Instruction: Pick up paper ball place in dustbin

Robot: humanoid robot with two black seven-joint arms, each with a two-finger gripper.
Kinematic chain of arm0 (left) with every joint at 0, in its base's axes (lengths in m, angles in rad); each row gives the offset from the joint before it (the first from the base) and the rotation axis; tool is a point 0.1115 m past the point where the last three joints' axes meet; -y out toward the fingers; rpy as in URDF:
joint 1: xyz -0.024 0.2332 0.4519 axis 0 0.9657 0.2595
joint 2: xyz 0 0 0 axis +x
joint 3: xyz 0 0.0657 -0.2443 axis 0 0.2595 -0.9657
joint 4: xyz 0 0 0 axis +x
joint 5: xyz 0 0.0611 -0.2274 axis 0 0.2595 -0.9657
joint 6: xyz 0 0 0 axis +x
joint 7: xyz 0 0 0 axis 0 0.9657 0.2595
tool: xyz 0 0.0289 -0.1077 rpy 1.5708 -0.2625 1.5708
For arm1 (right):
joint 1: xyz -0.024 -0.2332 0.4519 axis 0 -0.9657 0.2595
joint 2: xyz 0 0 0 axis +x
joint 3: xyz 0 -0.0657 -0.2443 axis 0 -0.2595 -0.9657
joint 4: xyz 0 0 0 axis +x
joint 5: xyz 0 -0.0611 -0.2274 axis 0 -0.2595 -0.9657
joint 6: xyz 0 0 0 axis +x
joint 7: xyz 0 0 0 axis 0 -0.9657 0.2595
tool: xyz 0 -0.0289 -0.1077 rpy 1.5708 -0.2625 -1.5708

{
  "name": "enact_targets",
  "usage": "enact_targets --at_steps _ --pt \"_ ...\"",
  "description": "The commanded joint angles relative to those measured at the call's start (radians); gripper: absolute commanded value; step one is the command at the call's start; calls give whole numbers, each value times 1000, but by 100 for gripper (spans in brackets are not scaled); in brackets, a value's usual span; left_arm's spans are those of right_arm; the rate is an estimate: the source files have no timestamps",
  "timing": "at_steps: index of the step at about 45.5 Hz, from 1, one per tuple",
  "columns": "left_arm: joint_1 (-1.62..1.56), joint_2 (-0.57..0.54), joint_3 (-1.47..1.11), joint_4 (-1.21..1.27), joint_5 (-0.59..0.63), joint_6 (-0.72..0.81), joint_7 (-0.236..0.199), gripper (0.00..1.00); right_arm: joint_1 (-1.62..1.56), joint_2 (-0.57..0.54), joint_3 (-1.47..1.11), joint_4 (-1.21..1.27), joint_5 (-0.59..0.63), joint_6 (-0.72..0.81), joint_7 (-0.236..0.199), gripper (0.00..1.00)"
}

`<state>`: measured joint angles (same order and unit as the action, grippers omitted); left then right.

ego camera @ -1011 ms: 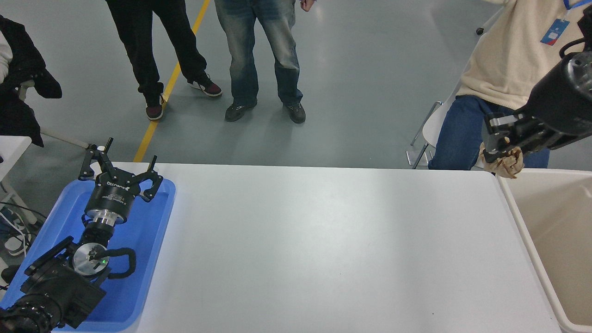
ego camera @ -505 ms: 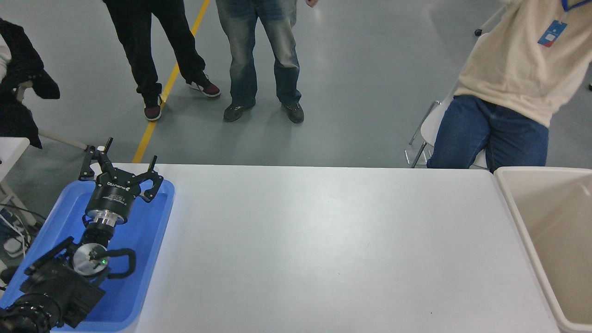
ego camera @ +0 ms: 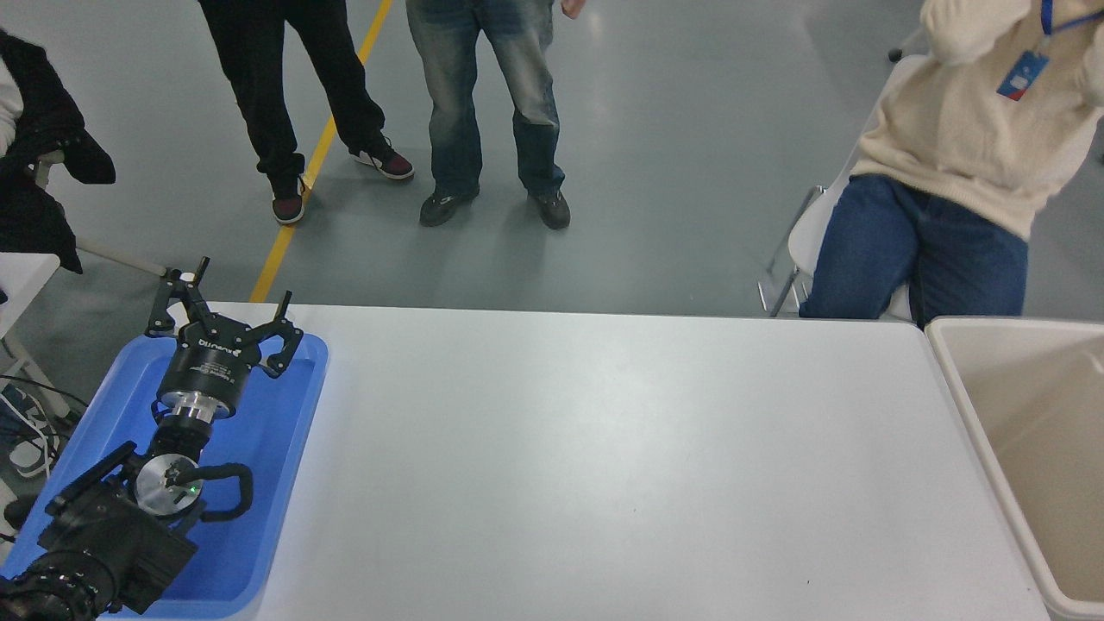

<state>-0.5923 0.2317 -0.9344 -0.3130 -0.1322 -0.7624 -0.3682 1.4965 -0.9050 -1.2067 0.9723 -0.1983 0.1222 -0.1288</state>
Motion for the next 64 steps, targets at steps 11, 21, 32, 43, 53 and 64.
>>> enact_targets --at_steps 11,21,32,43,53,64 --pt "0 0 0 0 0 0 0 100 -752 219 706 -651 10 -128 0 0" --pt "0 0 0 0 0 0 0 100 -840 366 725 -854 2 -187 0 0" --pt "0 0 0 0 0 0 0 100 -868 436 724 -871 2 -259 0 0" --pt "0 0 0 0 0 0 0 100 -868 442 719 -871 -3 -260 0 0" --pt "0 0 0 0 0 0 0 100 -864 442 725 -873 -1 -266 0 44" --pt "0 0 0 0 0 0 0 100 -860 439 733 -870 7 -296 0 100"
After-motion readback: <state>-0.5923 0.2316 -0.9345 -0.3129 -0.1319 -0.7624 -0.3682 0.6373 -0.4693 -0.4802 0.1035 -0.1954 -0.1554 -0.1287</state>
